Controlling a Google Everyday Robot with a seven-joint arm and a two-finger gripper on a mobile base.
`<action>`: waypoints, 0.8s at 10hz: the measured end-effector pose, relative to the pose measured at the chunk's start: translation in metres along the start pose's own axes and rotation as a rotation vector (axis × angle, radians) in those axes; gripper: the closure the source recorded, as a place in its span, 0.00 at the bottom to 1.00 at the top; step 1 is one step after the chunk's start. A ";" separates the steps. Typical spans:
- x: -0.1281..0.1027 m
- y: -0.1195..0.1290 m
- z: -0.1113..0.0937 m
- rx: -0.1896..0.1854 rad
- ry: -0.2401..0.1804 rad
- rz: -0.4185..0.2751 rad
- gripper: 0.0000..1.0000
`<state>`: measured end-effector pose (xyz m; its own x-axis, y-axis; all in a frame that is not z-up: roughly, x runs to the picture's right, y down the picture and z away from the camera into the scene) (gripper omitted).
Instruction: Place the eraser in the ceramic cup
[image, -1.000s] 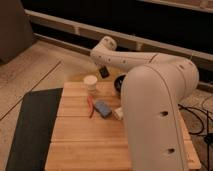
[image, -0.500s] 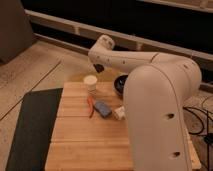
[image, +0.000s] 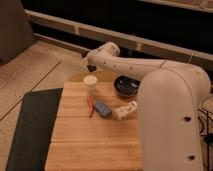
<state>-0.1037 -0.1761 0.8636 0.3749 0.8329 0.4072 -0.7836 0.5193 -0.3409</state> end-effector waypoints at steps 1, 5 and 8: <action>0.008 0.007 0.002 -0.028 -0.015 0.020 1.00; 0.043 0.043 0.014 -0.132 -0.015 0.060 1.00; 0.035 0.054 0.012 -0.180 -0.028 0.032 1.00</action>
<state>-0.1386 -0.1212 0.8702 0.3353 0.8453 0.4160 -0.6930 0.5204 -0.4989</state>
